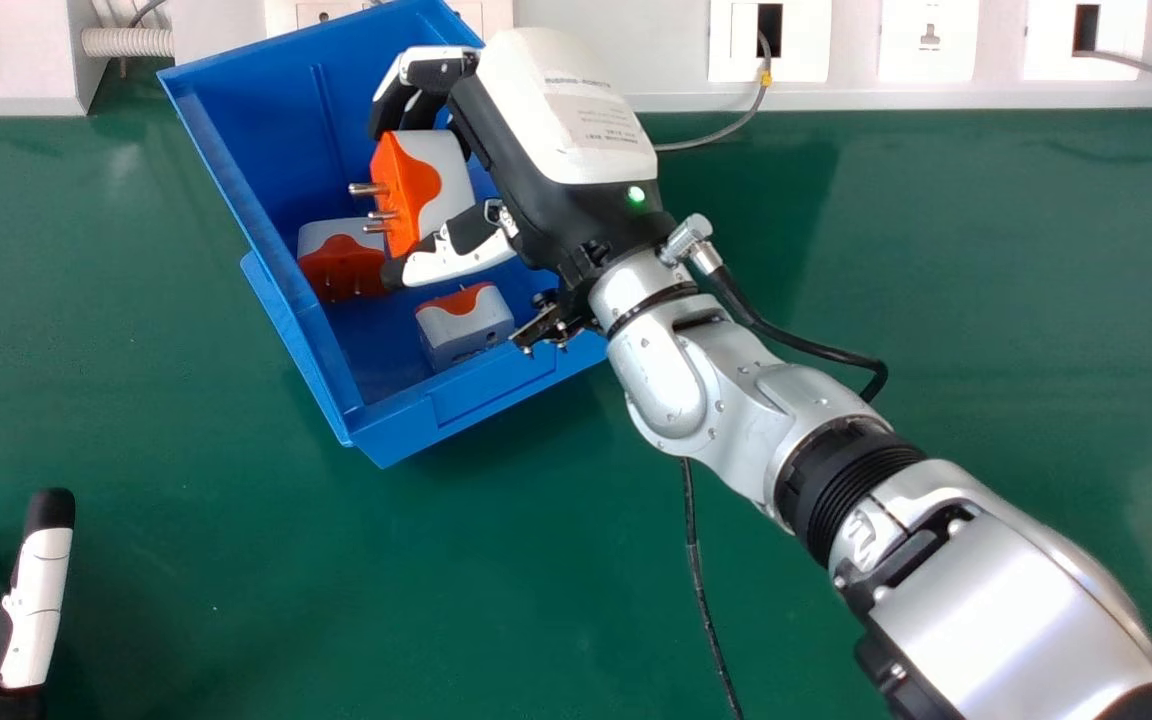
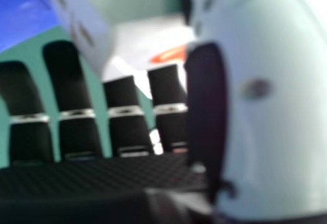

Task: Pick all objects and put in blue box

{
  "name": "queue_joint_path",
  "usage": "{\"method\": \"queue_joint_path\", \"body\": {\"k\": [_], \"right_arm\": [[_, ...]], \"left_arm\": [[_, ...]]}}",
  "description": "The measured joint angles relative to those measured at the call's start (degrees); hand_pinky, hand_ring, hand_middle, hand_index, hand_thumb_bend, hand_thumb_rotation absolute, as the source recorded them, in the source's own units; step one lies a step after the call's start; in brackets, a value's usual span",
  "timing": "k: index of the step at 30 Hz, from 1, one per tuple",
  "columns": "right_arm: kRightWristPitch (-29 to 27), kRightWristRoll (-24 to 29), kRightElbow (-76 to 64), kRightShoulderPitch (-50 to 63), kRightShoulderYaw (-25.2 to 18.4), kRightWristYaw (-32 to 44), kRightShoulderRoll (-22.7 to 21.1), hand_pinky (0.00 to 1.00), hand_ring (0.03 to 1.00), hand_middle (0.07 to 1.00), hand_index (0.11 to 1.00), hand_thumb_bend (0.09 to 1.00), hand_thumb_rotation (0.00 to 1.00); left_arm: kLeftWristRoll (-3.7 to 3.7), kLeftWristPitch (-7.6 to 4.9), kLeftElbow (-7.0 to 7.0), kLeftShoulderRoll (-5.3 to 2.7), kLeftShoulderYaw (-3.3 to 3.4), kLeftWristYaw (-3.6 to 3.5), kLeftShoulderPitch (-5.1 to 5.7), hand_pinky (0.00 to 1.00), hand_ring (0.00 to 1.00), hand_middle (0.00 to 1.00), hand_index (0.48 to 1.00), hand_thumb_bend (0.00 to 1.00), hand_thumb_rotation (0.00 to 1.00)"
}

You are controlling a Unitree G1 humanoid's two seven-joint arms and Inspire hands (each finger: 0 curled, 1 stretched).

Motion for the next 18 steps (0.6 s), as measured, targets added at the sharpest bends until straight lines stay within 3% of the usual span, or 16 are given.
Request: {"method": "queue_joint_path", "body": {"k": [12,18], "right_arm": [[3.57,-2.78,1.02,-1.36,3.83,0.19,0.45,0.33,0.421,0.491,0.533,0.496,0.00],[6.17,-3.58,1.85,-1.87,5.03,1.05,0.91,0.33,0.443,0.508,0.532,0.495,0.00]], "left_arm": [[-0.11,-0.19,0.01,-0.11,0.37,-0.25,0.04,0.98,0.96,0.96,1.000,0.98,0.88],[0.25,-0.25,0.09,-0.27,0.28,0.32,0.13,0.99,0.95,0.96,0.991,0.98,0.89]]}}
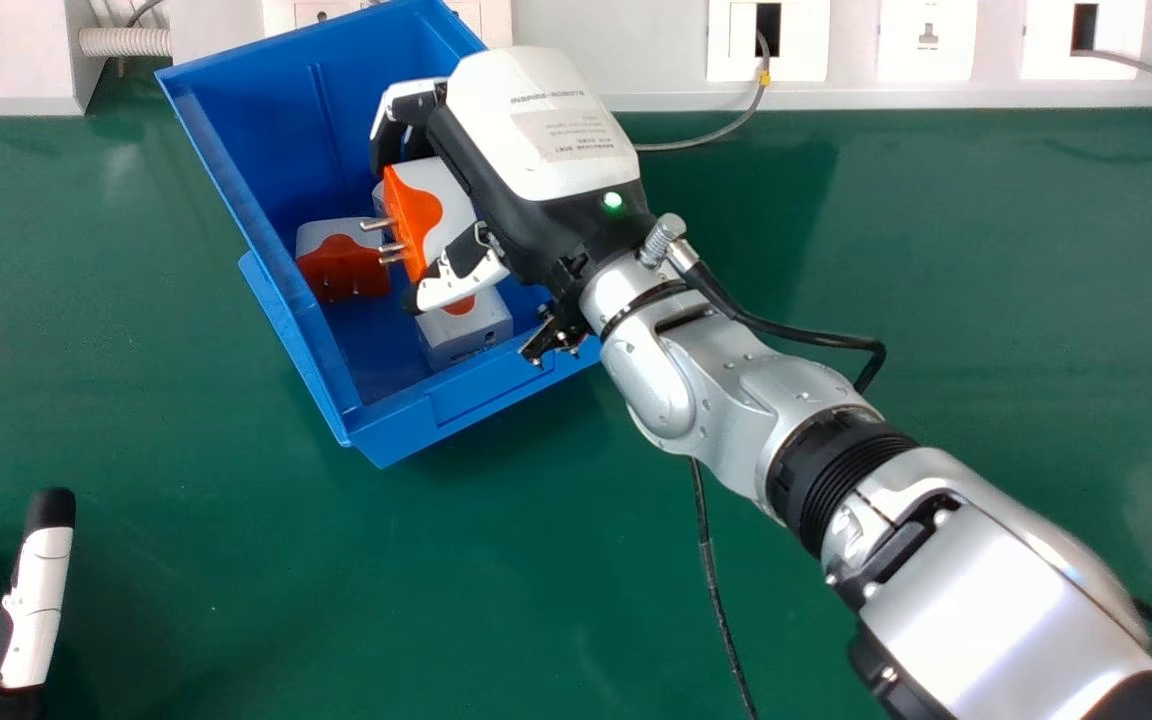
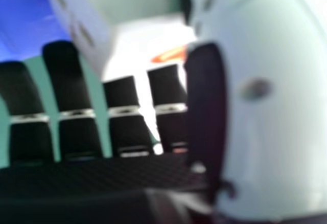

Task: Pick all objects and put in blue box

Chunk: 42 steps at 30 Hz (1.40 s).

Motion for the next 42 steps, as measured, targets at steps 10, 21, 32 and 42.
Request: {"method": "queue_joint_path", "body": {"k": [10,21,32,42], "right_arm": [[10.01,-4.43,0.56,-1.47,5.21,4.93,1.43,0.99,0.999,0.999,0.999,0.977,0.31],[11.37,-5.07,0.57,-1.97,6.10,5.67,1.36,1.00,1.000,1.000,1.000,1.000,0.40],[11.21,-5.43,0.53,-1.97,6.29,4.28,1.32,1.00,1.000,1.000,1.000,0.999,0.43],[1.93,-0.80,-4.23,0.31,0.98,-4.98,-0.47,1.00,1.000,1.000,1.000,0.997,0.45]], "left_arm": [[0.14,0.01,0.00,0.01,-0.27,0.57,-0.05,0.99,0.96,0.95,0.993,0.96,0.89],[0.06,0.01,0.02,-0.01,-0.29,0.32,-0.30,0.97,0.96,0.96,1.000,0.97,0.89],[0.09,0.06,0.04,0.06,-0.42,0.73,-0.34,0.96,0.96,0.95,1.000,0.97,0.90],[-4.50,0.59,-0.75,-0.51,1.98,-4.86,-0.43,0.92,0.91,0.91,0.983,0.96,0.77]]}}
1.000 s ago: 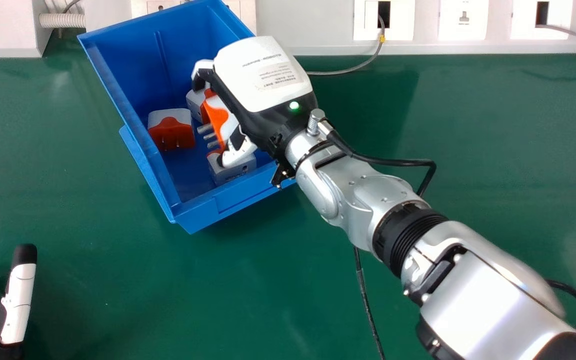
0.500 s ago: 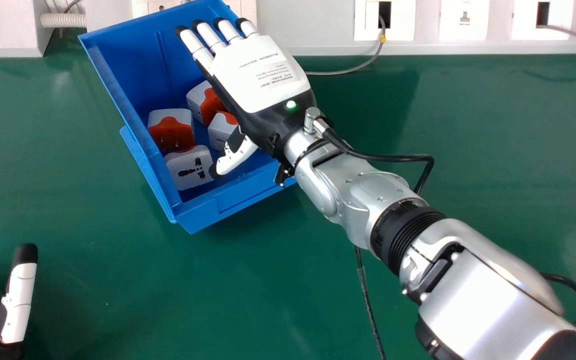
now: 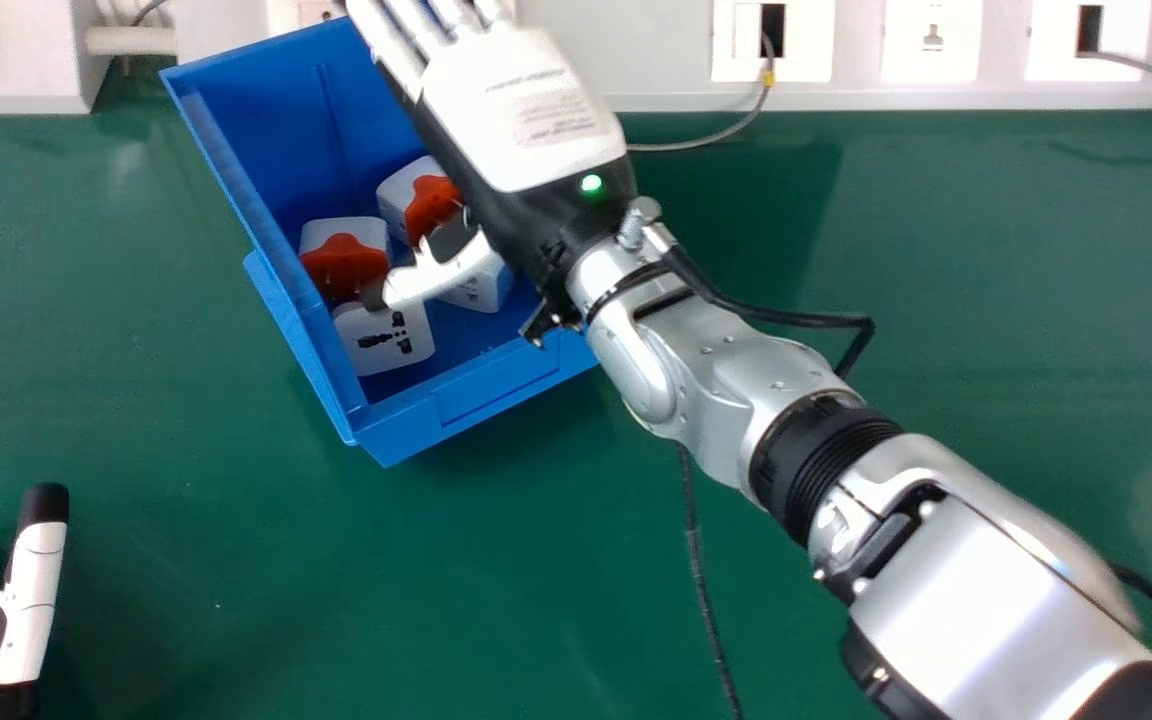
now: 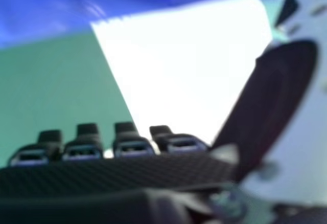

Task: Pick all objects and put in blue box

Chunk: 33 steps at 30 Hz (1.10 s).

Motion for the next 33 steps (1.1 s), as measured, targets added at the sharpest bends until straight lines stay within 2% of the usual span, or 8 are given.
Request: {"method": "queue_joint_path", "body": {"k": [1,3,4,7,21,24,27,33], "right_arm": [[-1.22,0.38,-0.64,0.82,-0.29,-0.43,-0.47,1.00,1.000,1.000,1.000,0.997,0.45],[-7.20,2.24,-6.39,5.93,-1.73,-2.24,-2.80,1.00,1.000,1.000,1.000,0.974,0.49],[-8.81,2.32,-8.60,8.18,-1.99,-2.86,-3.66,1.00,1.000,1.000,1.000,0.963,0.49],[-12.95,2.32,-14.14,14.88,-2.27,-3.96,-6.55,1.00,1.000,1.000,1.000,0.945,0.50],[-30.11,6.31,-17.27,35.02,-6.05,-6.71,-10.38,0.87,0.957,0.988,1.000,0.948,0.55],[-33.19,9.13,-17.21,37.34,-7.65,-5.70,-8.86,0.82,0.909,0.955,0.992,0.841,0.48],[-35.00,15.58,-17.28,39.86,-10.16,0.24,-6.44,0.76,0.868,0.917,0.958,0.781,0.38],[-35.96,26.03,-17.66,46.69,-13.65,13.18,-2.84,0.70,0.830,0.882,0.929,0.735,0.32]], "left_arm": [[-0.28,0.03,-0.03,-0.03,0.18,-0.18,-0.01,0.92,0.91,0.91,0.983,0.96,0.77],[-2.43,0.11,-0.11,-0.23,1.53,-1.69,-0.17,0.77,0.80,0.79,0.861,0.87,0.47],[-2.86,0.24,-0.12,-0.25,1.86,-1.92,-0.33,0.72,0.77,0.76,0.823,0.84,0.40],[-4.42,1.14,-0.06,0.02,2.78,-1.94,-0.75,0.69,0.74,0.73,0.788,0.81,0.34],[-4.43,1.41,-0.15,0.54,2.62,-1.61,0.23,0.72,0.75,0.75,0.771,0.81,0.35],[-4.32,1.37,-0.13,0.67,2.37,-1.61,0.38,0.72,0.76,0.75,0.771,0.81,0.35],[-4.28,1.26,-0.10,0.66,2.16,-1.62,0.46,0.73,0.76,0.75,0.770,0.81,0.35],[-4.26,1.01,0.11,0.82,2.04,-1.61,0.67,0.73,0.76,0.75,0.769,0.82,0.37]]}}
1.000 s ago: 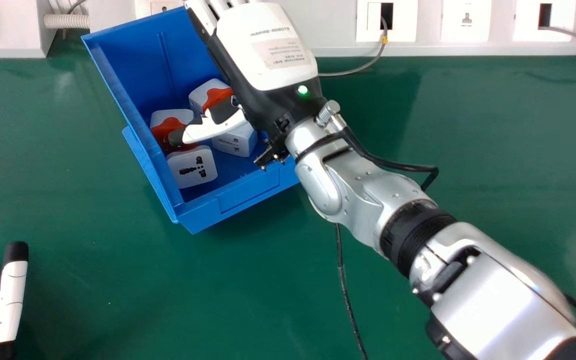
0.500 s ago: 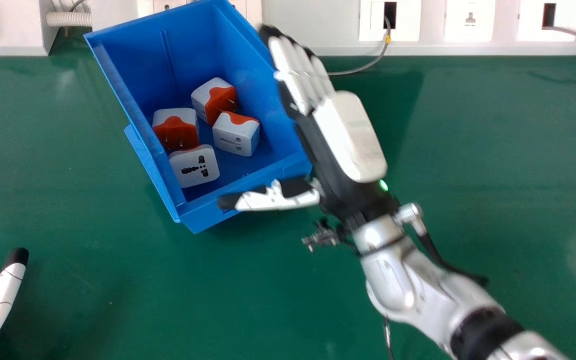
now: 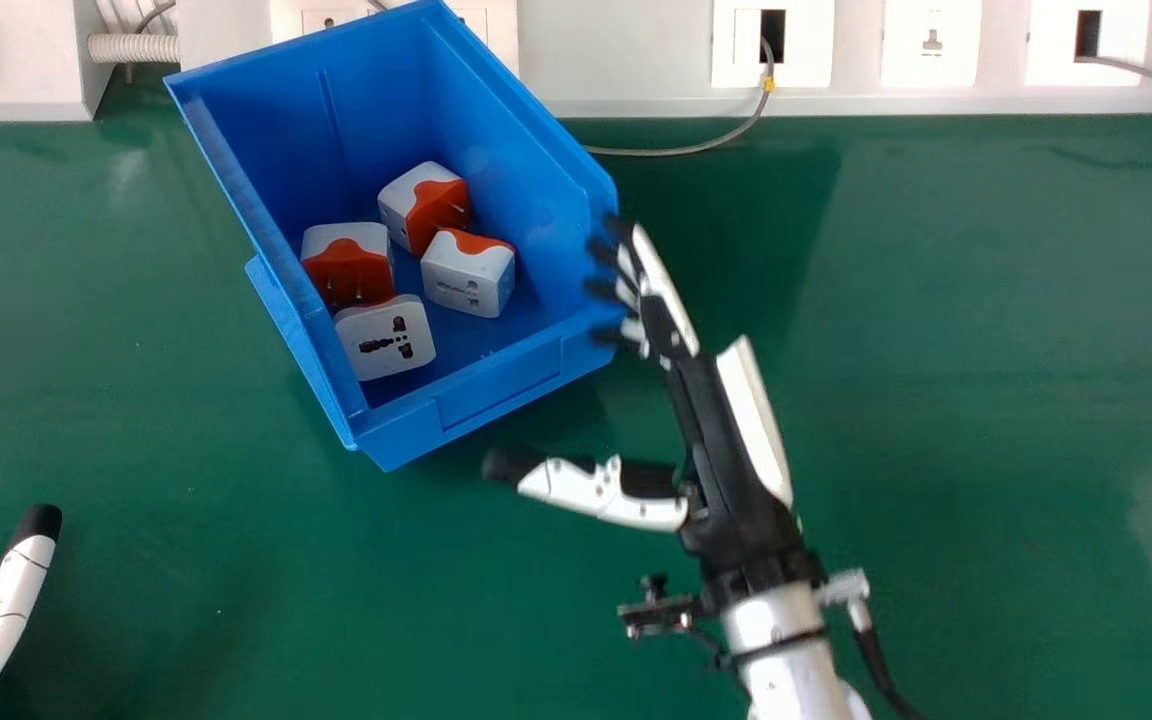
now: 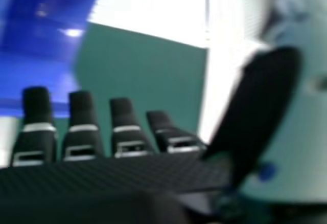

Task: Pick all objects and put in blue box

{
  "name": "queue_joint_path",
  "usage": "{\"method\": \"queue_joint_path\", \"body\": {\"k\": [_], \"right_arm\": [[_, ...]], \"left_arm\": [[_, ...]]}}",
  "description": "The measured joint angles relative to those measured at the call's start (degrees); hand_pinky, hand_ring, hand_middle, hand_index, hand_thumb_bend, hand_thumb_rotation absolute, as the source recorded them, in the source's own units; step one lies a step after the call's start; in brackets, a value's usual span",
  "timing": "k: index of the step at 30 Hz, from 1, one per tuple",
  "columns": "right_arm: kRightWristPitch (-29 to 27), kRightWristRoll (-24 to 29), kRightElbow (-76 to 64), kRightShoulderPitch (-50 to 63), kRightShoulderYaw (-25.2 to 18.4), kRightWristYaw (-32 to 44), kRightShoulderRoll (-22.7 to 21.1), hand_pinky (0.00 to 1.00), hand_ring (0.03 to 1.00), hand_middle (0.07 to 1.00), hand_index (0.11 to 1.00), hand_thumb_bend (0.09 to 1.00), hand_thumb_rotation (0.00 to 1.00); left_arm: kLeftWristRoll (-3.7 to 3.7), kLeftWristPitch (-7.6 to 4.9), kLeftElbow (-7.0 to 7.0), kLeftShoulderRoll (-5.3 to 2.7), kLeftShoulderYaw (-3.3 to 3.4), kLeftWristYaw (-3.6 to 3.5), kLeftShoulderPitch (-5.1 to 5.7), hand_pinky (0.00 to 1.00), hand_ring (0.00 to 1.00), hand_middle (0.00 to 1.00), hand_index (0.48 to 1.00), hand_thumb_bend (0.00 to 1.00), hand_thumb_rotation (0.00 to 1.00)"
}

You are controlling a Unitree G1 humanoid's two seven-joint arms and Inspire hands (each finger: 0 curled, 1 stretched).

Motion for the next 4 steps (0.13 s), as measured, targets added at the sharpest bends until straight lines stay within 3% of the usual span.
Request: {"method": "queue_joint_path", "body": {"k": [4], "right_arm": [[-0.14,3.52,-1.94,2.82,-2.80,3.33,1.49,0.67,0.790,0.848,0.901,0.717,0.32]], "left_arm": [[0.35,-0.61,0.14,0.11,-0.34,0.11,0.48,0.73,0.76,0.75,0.772,0.82,0.37]]}}
